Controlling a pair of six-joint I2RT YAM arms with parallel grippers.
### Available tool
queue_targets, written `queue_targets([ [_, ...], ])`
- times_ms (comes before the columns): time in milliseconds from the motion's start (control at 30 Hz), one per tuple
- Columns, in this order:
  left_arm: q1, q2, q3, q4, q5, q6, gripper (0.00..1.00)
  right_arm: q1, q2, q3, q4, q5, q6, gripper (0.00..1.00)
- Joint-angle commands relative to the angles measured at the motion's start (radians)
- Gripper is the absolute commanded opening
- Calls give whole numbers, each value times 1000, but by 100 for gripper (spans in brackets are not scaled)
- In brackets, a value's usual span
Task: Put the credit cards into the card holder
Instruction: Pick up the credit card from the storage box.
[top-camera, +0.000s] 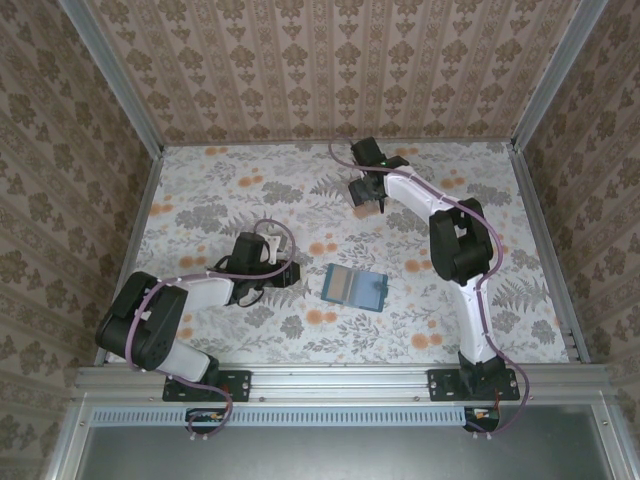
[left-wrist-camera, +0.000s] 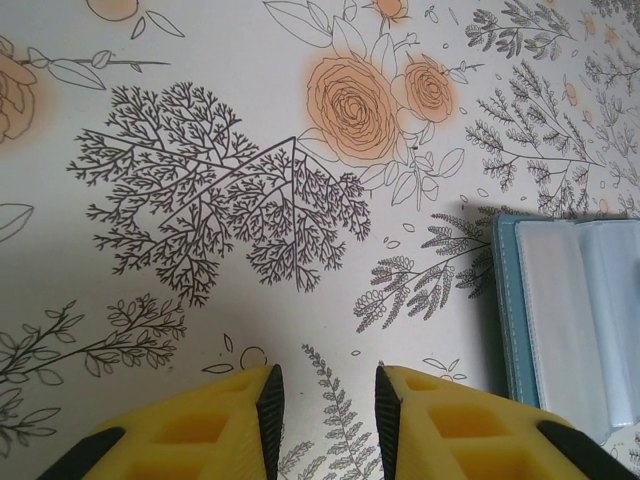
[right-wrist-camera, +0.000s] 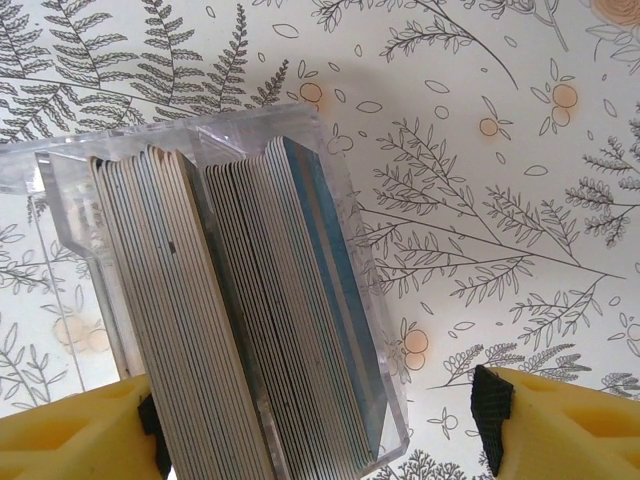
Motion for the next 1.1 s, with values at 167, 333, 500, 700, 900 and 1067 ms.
queue_targets([
  [167,-8,-10,25,-12,-4,25,34,-3,-56,13,-8,102,-56,78],
  [333,-12,-12,22,-5,-8,24,34,1,-60,12,-18,124,-64,76],
  [500,-13,-16,19,-3,-8,20,34,13,-66,12,-22,159,-105,75],
  [700,-17,-2,28,-6,-6,22,34,13,-78,10,-13,162,-132,69],
  [900,-23,7,36,-15,-12,25,35,13,-73,4,-16,146,-140,55],
  [1067,-28,13,35,-6,-14,23,35,13,-76,-1,-28,114,-138,34],
])
